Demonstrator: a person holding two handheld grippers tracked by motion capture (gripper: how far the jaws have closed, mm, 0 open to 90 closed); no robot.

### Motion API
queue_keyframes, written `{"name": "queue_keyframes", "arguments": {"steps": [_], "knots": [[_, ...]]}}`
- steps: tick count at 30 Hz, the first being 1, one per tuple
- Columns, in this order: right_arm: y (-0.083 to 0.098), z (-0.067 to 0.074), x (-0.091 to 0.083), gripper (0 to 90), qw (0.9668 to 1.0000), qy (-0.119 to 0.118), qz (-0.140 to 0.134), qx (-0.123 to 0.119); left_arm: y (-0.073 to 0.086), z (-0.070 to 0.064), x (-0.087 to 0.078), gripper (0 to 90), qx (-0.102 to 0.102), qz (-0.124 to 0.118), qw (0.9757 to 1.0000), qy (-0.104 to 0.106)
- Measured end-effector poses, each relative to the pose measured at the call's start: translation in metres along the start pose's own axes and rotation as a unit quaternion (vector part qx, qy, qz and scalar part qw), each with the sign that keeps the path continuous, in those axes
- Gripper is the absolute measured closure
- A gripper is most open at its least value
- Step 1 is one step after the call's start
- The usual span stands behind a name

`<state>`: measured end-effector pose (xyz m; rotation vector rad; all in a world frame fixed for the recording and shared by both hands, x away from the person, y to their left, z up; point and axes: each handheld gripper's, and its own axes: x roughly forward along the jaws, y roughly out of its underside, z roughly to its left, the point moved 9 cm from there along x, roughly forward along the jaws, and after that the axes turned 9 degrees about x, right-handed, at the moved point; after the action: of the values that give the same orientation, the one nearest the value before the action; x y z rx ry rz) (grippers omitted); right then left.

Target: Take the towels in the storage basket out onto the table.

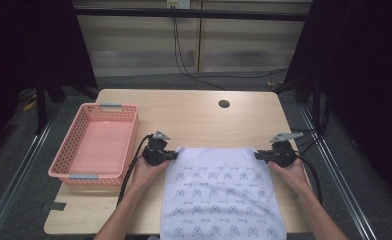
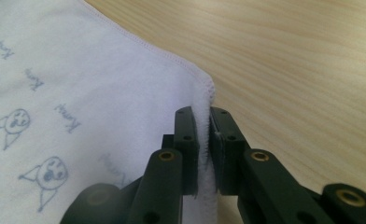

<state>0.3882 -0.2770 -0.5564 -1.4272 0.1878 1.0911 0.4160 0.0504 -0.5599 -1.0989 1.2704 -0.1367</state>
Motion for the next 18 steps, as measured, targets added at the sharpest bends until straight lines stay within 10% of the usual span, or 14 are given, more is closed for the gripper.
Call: {"name": "queue_keyframes", "arguments": {"steps": [18], "knots": [[-0.060, 0.002, -0.050, 83.0, 0.9930, -0.033, -0.108, 0.034, -0.065, 0.012, -0.070, 86.8, 0.008, -0.107, 0.9942, -0.006]]}}
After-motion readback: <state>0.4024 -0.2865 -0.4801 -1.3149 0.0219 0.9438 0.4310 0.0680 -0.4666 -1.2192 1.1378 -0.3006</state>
